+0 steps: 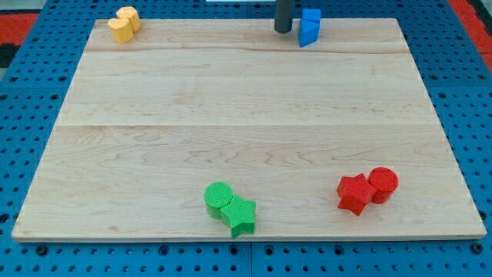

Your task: Move your arm at top left

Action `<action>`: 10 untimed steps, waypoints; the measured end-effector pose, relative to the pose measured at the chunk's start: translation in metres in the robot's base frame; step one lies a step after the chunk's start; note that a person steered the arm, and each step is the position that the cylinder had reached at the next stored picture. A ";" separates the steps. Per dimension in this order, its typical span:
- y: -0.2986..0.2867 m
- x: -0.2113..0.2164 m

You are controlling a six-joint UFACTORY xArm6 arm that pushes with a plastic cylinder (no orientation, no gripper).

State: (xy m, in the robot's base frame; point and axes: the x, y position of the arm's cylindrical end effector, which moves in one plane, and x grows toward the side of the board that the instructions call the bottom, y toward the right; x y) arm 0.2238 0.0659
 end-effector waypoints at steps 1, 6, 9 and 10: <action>0.001 0.017; -0.083 0.034; -0.333 0.031; -0.369 0.024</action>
State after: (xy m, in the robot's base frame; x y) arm 0.2478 -0.3028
